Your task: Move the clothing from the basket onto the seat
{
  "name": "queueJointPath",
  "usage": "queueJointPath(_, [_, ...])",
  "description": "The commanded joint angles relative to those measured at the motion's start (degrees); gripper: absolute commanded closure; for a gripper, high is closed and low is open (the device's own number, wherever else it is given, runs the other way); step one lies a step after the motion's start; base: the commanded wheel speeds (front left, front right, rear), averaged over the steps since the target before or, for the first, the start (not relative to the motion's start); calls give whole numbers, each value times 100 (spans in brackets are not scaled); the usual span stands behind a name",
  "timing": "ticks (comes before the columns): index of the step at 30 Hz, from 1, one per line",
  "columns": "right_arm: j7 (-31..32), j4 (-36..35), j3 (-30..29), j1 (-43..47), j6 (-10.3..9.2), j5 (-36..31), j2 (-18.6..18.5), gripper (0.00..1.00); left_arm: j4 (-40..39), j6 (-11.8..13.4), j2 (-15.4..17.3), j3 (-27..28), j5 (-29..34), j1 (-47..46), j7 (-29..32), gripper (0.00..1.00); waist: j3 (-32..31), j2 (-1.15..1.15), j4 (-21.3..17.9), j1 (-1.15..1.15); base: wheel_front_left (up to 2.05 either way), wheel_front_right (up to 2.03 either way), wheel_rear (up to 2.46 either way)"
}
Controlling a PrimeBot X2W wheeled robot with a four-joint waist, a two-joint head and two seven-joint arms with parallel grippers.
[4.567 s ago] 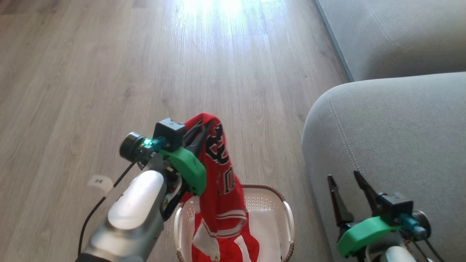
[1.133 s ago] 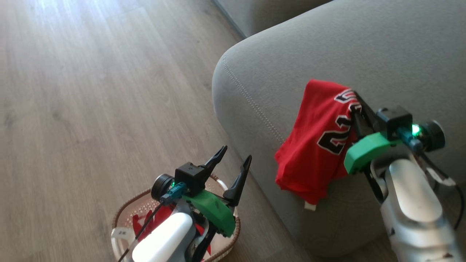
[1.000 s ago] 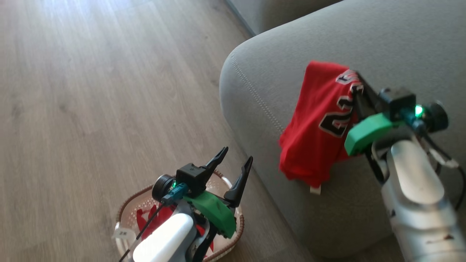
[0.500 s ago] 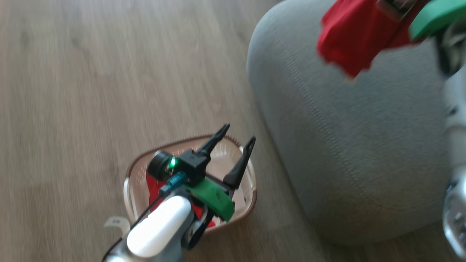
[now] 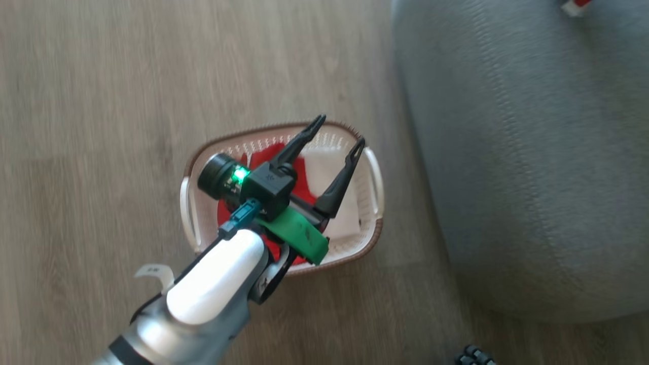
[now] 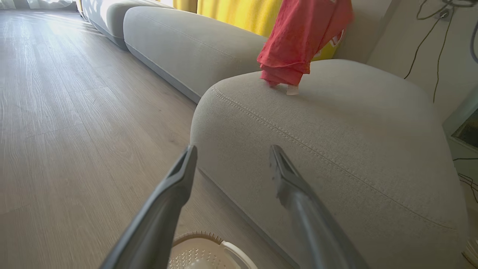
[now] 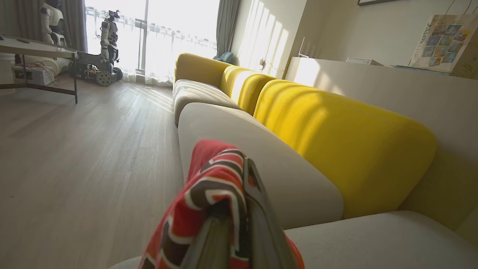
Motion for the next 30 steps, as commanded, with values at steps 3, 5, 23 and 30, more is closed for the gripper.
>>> queueJointPath(3, [-73, -28, -524, -40, -2, -120, -116, 100, -245, 22, 85, 100, 94, -228, 27, 0, 391, 0, 283, -2, 0, 0, 0])
queueJointPath(5, [-82, 125, -916, 132, -2, -231, -140, 100, -255, 15, 69, 66, 114, -272, 46, 0, 488, 0, 352, -2, 0, 0, 0])
queueJointPath(23, [-110, 553, -2033, 940, -2, -1325, 701, 0, -149, 10, 165, -27, 101, -375, 112, 0, 701, 0, 328, -2, 0, 0, 0])
queueJointPath(30, [-111, 439, -1607, 1215, -2, -1148, 832, 0, -40, 63, 223, 33, -8, -273, 60, 0, 477, 0, 170, -2, 0, 0, 0])
